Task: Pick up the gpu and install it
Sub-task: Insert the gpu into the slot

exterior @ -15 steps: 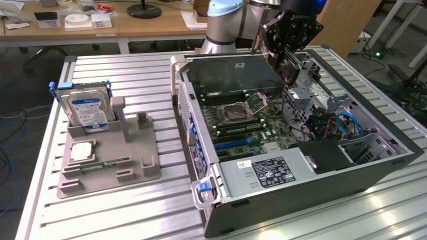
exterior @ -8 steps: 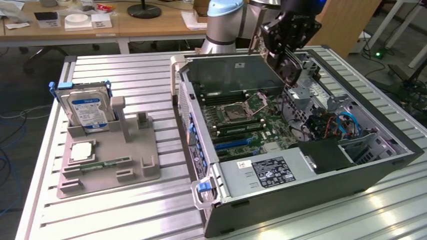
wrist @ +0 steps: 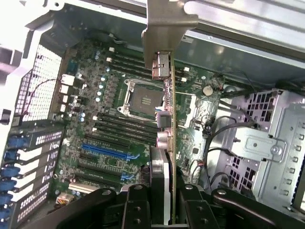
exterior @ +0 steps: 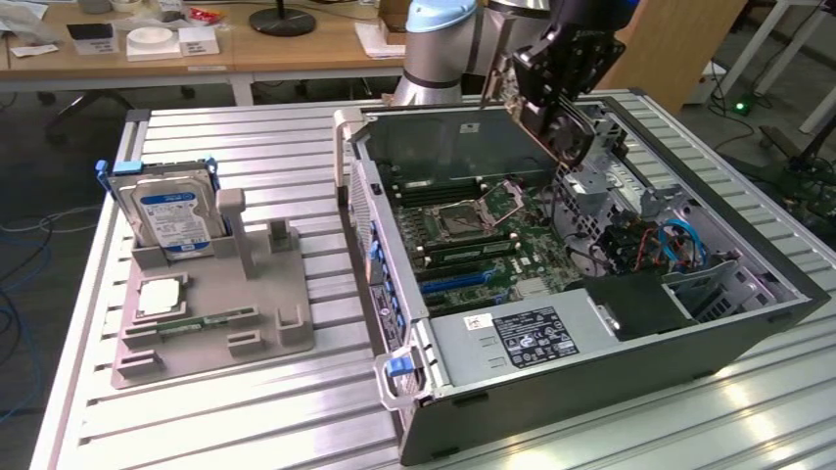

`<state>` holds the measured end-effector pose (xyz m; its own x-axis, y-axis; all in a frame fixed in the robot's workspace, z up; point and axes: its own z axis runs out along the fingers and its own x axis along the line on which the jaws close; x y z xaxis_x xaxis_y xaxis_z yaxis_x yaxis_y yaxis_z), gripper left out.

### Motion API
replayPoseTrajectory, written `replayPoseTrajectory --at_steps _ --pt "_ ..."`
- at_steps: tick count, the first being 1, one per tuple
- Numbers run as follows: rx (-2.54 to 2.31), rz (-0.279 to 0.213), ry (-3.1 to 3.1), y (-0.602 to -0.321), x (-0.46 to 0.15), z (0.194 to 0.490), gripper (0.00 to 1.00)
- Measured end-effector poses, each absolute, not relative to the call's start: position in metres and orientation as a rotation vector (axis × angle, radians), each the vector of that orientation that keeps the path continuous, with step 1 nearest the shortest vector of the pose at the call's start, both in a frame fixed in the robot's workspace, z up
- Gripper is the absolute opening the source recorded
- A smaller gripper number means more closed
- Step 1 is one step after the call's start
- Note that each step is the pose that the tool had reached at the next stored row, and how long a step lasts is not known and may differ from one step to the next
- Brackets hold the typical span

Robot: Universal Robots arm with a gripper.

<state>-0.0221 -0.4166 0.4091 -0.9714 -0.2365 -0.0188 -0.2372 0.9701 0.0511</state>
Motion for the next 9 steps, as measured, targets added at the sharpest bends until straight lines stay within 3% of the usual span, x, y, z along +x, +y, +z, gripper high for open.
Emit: replayPoseTrajectory --at_steps 9 --pt "-0.505 0.084 3.089 -0.4167 -0.0221 0.4090 0.28"
